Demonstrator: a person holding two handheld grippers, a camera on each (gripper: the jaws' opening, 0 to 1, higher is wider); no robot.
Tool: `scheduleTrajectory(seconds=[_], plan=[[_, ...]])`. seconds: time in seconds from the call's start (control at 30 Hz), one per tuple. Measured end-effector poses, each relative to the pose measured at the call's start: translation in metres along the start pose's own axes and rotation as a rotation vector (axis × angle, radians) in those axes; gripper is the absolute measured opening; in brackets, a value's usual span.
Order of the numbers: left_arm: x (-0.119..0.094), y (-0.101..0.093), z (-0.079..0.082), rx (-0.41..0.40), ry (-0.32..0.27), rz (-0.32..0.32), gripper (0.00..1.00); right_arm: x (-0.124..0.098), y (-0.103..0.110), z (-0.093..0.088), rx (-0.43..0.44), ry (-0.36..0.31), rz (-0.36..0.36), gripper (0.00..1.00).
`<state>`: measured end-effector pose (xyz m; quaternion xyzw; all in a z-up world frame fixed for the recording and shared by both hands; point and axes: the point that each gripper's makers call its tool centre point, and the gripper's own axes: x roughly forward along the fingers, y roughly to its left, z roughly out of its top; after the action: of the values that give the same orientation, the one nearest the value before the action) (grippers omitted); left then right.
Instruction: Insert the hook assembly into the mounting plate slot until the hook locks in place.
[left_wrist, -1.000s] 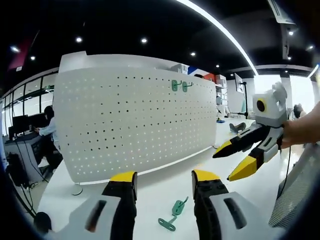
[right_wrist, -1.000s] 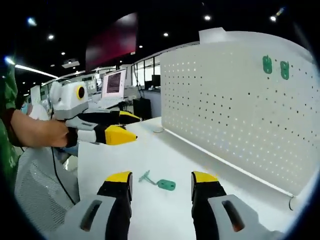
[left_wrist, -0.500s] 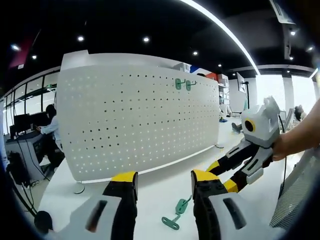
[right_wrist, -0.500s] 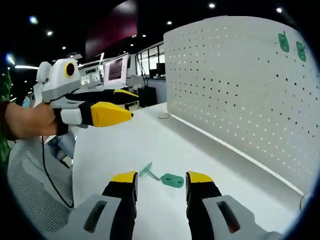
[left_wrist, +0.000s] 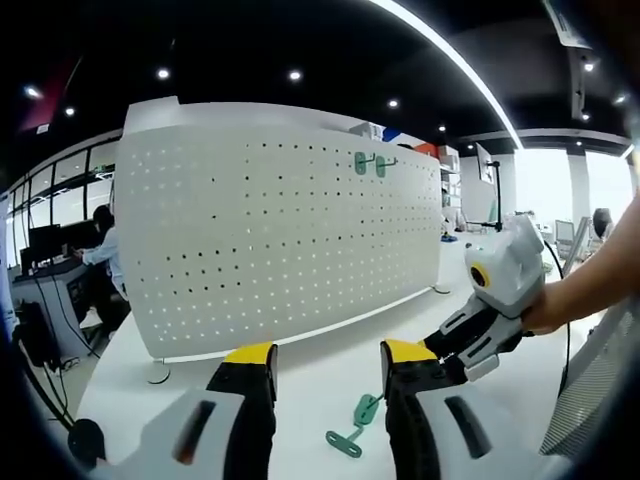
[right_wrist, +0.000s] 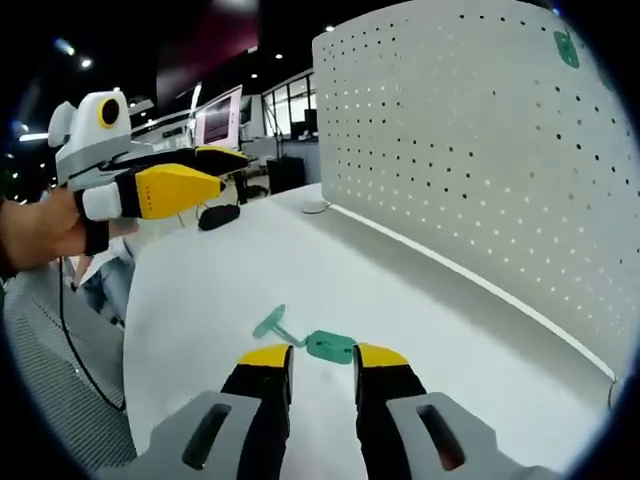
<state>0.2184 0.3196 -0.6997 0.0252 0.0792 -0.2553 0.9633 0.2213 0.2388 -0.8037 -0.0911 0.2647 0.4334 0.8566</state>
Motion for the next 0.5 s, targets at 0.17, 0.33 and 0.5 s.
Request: scheduleTrajectory(seconds=[0.17,0.33,0.5], plan=[[0.001,0.000,-0.001,-0.001,0.004,-0.002,0.42,0.006,0.004,-0.004,0.033,0.016,0.023,0.17],[0.001,0.000,-0.002,-0.002,0.008,-0.001,0.42,0.013,0.004,-0.005,0.057,0.027,0.025,0.17],[0.000,0.002,-0.002,-0.005,0.007,0.002,0.41,0.016,0.001,-0.002,0.090,0.018,0.019,0.17]])
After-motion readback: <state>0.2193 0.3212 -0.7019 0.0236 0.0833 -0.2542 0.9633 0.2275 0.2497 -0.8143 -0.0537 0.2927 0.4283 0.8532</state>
